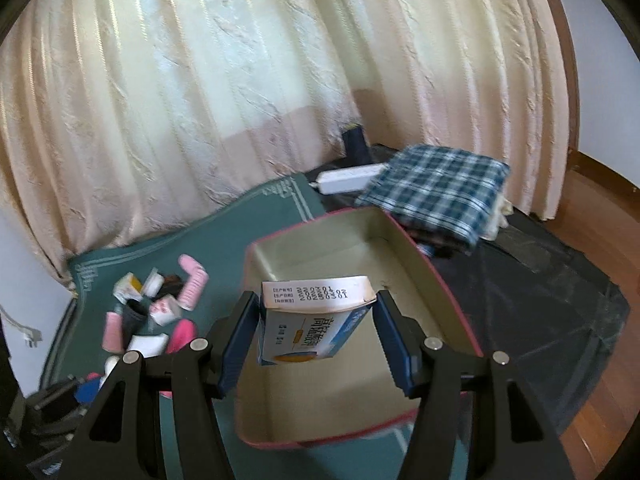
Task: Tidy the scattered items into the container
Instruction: 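Carry both items over the red tin and open the right gripper to drop the box, then lower the panda into the red tin and open the left gripper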
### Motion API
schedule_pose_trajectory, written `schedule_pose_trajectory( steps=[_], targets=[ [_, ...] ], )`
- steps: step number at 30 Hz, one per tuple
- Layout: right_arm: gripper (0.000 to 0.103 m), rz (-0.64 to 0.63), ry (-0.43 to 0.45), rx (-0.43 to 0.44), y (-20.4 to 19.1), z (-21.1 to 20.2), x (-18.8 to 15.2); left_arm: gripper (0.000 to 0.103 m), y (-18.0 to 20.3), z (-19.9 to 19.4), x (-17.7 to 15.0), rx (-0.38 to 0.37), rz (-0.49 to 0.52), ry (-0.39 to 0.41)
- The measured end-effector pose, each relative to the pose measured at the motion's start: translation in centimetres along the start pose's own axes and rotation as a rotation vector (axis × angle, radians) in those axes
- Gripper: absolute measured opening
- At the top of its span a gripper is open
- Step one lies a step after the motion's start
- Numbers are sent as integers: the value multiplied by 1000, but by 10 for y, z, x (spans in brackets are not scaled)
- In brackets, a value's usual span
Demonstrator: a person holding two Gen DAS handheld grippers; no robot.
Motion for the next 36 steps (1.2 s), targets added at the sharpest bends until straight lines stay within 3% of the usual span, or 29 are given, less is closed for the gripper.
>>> schedule_pose_trajectory(
  steps=[13, 15, 20, 36],
  targets=[
    [64, 2, -137, -98, 39, 39, -4, 34, 28, 22, 12, -22, 39, -32],
    [80, 3, -145, -91, 39, 44, -1, 34, 28, 25, 14, -20, 38, -35],
    [82, 26, -107, -36, 39, 43, 9, 34, 31, 32, 19, -21, 43, -47],
    [82, 74, -28, 0, 51, 30, 28, 34, 57, 54, 34, -63, 86, -68]
  ],
)
Point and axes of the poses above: each gripper's, at about its wrist camera, not at the fingertips, and z roughly the way its jaws point, y to its right, x to its top, the point moved 9 cm from there along z, roughly the way its jaws point, and after that the axes turned 8 degrees about -y, right-handed, at the moved point
